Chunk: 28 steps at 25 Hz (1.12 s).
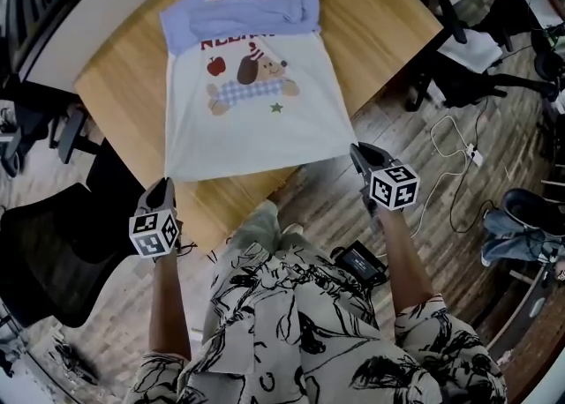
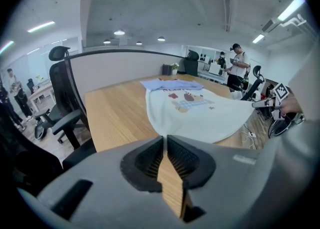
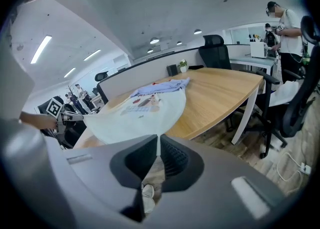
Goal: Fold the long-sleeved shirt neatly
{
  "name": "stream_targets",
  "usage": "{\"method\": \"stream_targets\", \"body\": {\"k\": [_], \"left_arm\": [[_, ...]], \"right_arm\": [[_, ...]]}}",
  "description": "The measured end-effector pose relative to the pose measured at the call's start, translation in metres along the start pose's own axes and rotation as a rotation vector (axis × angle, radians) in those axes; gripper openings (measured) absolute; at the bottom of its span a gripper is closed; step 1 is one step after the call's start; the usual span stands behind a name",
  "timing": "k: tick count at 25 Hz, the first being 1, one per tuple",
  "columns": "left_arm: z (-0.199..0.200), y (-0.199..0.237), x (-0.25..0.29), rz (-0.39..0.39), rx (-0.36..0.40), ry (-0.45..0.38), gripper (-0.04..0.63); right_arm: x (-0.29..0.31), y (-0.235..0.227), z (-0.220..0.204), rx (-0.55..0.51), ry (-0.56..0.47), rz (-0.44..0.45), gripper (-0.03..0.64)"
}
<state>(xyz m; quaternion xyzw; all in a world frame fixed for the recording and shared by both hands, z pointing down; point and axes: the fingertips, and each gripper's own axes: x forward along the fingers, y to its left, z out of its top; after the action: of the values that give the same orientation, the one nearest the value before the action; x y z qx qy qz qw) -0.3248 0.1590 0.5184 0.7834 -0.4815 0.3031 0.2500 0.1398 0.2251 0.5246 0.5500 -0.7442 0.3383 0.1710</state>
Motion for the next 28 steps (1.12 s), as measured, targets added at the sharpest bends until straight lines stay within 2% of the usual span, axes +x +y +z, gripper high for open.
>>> {"method": "stream_targets", "body": {"k": [4,6,14,19,24,28], "left_arm": [[0.060,0.005,-0.015,-0.004,0.021,-0.120,0.032],[0.096,0.008,-0.022,-0.008,0.055,-0.180,0.032],[0.232,0.027,-0.020,-0.046,0.151,-0.368,0.032],[0.287,0.037,0.007,-0.059,0.173,-0.407,0.032],[0.328,0.054,0.037,-0.021,0.168,-0.426,0.032],[0.358,0.072,0.073,0.019,0.194,-0.416,0.032]], "right_arm": [[-0.009,0.003,0.050,-0.005,-0.091,-0.005,0.026],[-0.015,0.005,0.083,-0.020,-0.141,-0.012,0.026],[-0.017,0.007,0.210,-0.103,-0.279,-0.093,0.026],[-0.002,0.000,0.269,-0.174,-0.309,-0.133,0.026],[0.023,-0.010,0.312,-0.228,-0.324,-0.138,0.026],[0.056,-0.026,0.339,-0.223,-0.330,-0.123,0.026]]}}
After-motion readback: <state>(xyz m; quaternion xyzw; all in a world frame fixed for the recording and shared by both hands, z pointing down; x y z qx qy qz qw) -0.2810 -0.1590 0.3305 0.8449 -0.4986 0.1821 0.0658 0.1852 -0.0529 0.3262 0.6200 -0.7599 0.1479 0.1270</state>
